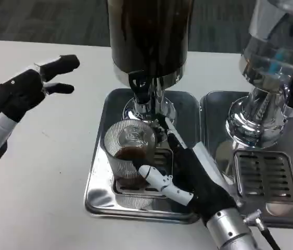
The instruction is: Grasp the cup under the faucet to collect the drink, then remove the cup.
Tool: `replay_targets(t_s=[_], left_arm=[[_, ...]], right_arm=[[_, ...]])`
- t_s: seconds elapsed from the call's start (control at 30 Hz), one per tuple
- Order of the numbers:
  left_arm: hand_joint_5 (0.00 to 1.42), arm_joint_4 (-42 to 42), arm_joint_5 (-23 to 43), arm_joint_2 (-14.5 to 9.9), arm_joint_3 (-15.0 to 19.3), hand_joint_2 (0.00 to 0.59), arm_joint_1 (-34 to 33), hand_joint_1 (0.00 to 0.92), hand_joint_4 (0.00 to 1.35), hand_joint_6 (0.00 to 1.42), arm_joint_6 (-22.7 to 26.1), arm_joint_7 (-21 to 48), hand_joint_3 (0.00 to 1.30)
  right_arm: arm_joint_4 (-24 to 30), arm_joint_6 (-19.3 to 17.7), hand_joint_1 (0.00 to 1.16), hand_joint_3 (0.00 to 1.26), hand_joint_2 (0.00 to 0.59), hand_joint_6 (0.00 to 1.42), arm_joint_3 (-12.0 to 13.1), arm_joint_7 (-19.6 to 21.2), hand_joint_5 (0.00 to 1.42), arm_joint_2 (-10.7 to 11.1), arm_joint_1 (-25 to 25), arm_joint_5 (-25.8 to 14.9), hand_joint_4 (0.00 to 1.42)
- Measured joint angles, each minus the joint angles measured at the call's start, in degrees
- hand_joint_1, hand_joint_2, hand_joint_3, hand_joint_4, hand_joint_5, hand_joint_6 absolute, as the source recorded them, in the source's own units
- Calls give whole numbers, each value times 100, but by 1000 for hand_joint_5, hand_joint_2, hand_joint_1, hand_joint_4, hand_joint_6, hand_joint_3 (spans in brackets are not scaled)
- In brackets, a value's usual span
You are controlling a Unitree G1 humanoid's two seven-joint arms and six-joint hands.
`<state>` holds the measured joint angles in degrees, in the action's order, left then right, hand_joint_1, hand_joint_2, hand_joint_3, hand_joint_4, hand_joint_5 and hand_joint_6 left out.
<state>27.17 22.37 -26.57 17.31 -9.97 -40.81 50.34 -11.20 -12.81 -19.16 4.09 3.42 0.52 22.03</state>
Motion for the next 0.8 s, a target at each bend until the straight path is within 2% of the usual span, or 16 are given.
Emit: replay_targets(t_s=[0.3,0.53,0.8], left_arm=[[127,-240,1,0,85,127,516,0,162,291,108,-178,293],[130,-303,4,0,153,132,581,0,176,302,185,-233,305],[141,-302,3,0,166,139,584,0,199,311,192,-237,327]], right_arm=[[-330,-93,269,0,205,0,11,-242,0,16,-227,-216,0],[-419,-146,260,0,191,0,-10,-274,0,88,-316,-149,0],[-473,-116,381,0,197,0,-57,-283,0,132,-420,-65,0]])
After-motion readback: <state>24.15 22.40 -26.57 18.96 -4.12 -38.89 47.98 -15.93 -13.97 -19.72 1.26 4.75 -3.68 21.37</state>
